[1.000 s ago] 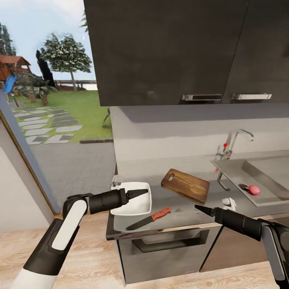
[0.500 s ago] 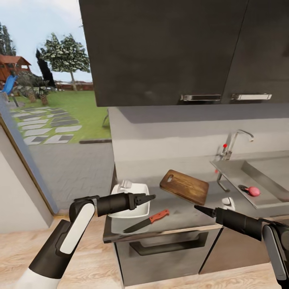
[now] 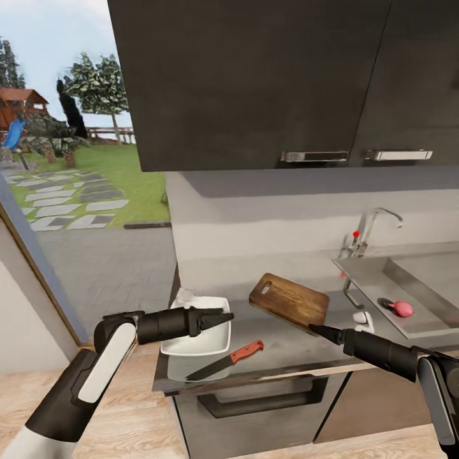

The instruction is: In the kitchen, take the Vidalia onion out of the sink, dice it on the chopping board with the paring knife, put the diced onion into the bowl on the countertop, then place both the paring knife and the chopping board into the sink.

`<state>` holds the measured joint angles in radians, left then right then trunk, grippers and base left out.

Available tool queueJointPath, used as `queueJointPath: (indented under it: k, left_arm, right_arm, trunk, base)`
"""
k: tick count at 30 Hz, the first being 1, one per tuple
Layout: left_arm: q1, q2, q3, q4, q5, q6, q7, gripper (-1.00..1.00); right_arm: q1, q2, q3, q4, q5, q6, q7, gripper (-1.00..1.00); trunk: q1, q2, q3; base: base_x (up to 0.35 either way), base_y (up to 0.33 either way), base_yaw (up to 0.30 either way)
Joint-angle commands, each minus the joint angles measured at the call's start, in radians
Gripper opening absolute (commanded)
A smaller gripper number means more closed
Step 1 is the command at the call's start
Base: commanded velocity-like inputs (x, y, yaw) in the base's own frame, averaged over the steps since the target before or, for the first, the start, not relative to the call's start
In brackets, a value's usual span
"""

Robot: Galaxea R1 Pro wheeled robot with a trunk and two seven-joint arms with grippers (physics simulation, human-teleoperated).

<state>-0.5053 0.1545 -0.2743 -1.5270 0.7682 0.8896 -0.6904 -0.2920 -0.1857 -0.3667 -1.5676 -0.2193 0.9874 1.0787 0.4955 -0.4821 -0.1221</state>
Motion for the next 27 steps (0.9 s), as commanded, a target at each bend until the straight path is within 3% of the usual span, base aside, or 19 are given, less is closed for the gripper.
queueJointPath:
  k: [1, 2, 3, 4, 8, 11, 16, 27]
  left_arm:
    - [-0.001, 0.030, 0.011, 0.000, 0.004, 0.004, -0.070, 1.00]
    - [-0.001, 0.046, 0.021, 0.000, 0.004, 0.004, -0.105, 1.00]
    - [-0.001, 0.078, 0.046, -0.001, 0.004, 0.004, -0.174, 1.00]
    - [-0.001, 0.136, 0.094, 0.000, 0.005, 0.004, -0.293, 1.00]
    - [-0.001, 0.189, 0.123, 0.004, 0.005, 0.006, -0.386, 1.00]
    - [-0.001, 0.200, 0.129, 0.008, -0.005, 0.013, -0.393, 1.00]
    - [-0.001, 0.196, 0.132, 0.016, -0.009, 0.006, -0.345, 1.00]
    - [-0.001, 0.195, 0.135, 0.015, -0.003, 0.007, -0.317, 1.00]
  right_arm:
    - [-0.001, -0.001, 0.001, 0.000, 0.005, 0.006, 0.003, 1.00]
    - [-0.001, -0.001, 0.002, 0.000, 0.006, 0.008, 0.002, 1.00]
    - [-0.001, -0.001, 0.003, 0.000, 0.009, 0.013, 0.000, 1.00]
    - [-0.001, -0.001, 0.005, 0.001, 0.017, 0.048, -0.004, 1.00]
    - [-0.001, 0.005, 0.004, 0.001, 0.042, 0.060, -0.011, 1.00]
    - [-0.001, 0.008, 0.004, 0.001, 0.054, 0.060, -0.015, 1.00]
    - [-0.001, 0.013, 0.002, 0.001, 0.057, 0.029, -0.024, 1.00]
    - [-0.001, 0.014, 0.002, 0.002, 0.056, 0.034, -0.025, 1.00]
  trunk:
    - [0.001, -0.002, -0.002]
    - [0.001, -0.002, -0.002]
    - [0.001, -0.002, -0.002]
    - [0.001, -0.002, -0.002]
    - [0.001, -0.002, -0.002]
    - [0.001, -0.002, -0.002]
    - [0.001, -0.002, -0.002]
    - [-0.042, 0.075, 0.032]
  base:
    - [0.001, -0.001, 0.000]
    - [0.001, -0.001, 0.000]
    - [0.000, 0.000, 0.000]
    - [0.000, 0.000, 0.000]
    - [0.000, 0.000, 0.000]
    - [-0.003, 0.000, 0.000]
    - [-0.005, 0.000, 0.000]
    - [0.000, 0.000, 0.000]
